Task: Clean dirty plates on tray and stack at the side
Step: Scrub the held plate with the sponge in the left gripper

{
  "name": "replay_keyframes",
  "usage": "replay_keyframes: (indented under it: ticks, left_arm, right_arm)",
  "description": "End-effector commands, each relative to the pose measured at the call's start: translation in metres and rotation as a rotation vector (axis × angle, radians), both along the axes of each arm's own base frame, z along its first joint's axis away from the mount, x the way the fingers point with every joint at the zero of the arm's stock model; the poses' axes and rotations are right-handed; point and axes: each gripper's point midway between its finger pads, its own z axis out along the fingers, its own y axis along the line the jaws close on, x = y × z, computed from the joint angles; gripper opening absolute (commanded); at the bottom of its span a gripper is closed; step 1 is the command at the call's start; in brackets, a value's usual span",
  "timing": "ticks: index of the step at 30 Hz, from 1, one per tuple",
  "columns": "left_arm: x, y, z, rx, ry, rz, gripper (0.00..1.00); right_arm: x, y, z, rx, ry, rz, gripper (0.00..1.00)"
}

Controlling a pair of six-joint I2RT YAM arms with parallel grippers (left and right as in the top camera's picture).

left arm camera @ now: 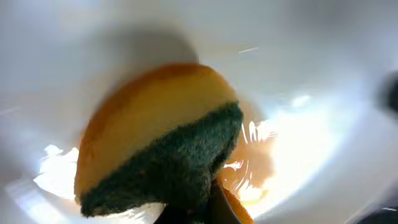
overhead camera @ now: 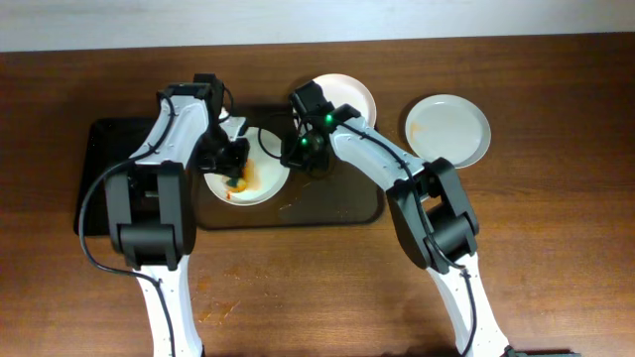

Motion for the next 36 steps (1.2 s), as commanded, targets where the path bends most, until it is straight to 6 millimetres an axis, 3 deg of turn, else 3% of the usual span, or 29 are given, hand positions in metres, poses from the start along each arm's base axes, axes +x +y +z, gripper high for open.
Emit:
replay_keyframes:
  ticks: [1,4,6,8,10,14,16,17,20,21,23,26,30,33,36]
  left_arm:
    - [0.003,-0.037,-0.020,-0.200,0.001,-0.029,0.01]
    - [0.036,-0.015,-0.024,-0.133,-0.081,0.154,0.00]
    - [0.055,0.025,-0.029,0.038,-0.140,0.282,0.00]
    - [0.056,0.068,-0.028,0.240,-0.153,0.379,0.00]
    - [0.042,0.082,-0.028,0.323,-0.112,0.374,0.00]
    - [-0.016,0.082,-0.023,0.376,0.119,0.326,0.01]
    - [-0.033,0.080,-0.020,0.379,0.187,0.303,0.00]
    - [-0.037,0.067,-0.019,0.299,0.213,0.256,0.00]
    - [-0.030,-0.001,-0.007,-0.131,0.211,0.154,0.00]
    - [-0.019,-0.015,-0.003,-0.225,0.171,0.157,0.00]
    - [0.005,-0.024,-0.002,-0.291,0.076,0.159,0.01]
    - [0.035,-0.022,-0.005,-0.279,-0.028,0.217,0.00]
    - [0.065,0.003,-0.008,-0.135,-0.124,0.337,0.01]
    - [0.074,0.027,0.013,0.031,-0.159,0.362,0.01]
    - [0.076,0.064,0.049,0.320,-0.214,0.356,0.00]
  right_arm:
    - [-0.002,-0.001,-0.011,-0.013,0.021,-0.008,0.04]
    - [-0.002,-0.001,-0.011,-0.014,0.022,-0.008,0.04]
    - [-0.002,-0.001,-0.011,-0.014,0.022,-0.007,0.04]
    - [-0.002,-0.001,-0.011,-0.014,0.022,-0.008,0.04]
    - [-0.002,-0.001,-0.011,-0.015,0.021,-0.008,0.04]
    - [-0.003,-0.001,-0.011,-0.014,0.022,-0.007,0.04]
    - [-0.003,-0.001,-0.011,-0.015,0.022,-0.007,0.04]
    - [-0.003,-0.001,-0.011,-0.014,0.022,-0.007,0.04]
    - [-0.003,-0.001,-0.012,-0.017,0.025,-0.007,0.04]
    - [-0.003,-0.001,-0.012,-0.017,0.025,-0.007,0.04]
    - [-0.003,-0.001,-0.012,-0.017,0.025,-0.007,0.04]
    - [-0.004,-0.001,-0.012,-0.017,0.026,-0.007,0.04]
    - [-0.006,-0.002,-0.013,-0.022,0.035,-0.006,0.04]
    - [-0.006,-0.002,-0.013,-0.023,0.035,-0.006,0.04]
    - [-0.006,-0.003,-0.013,-0.025,0.038,-0.006,0.04]
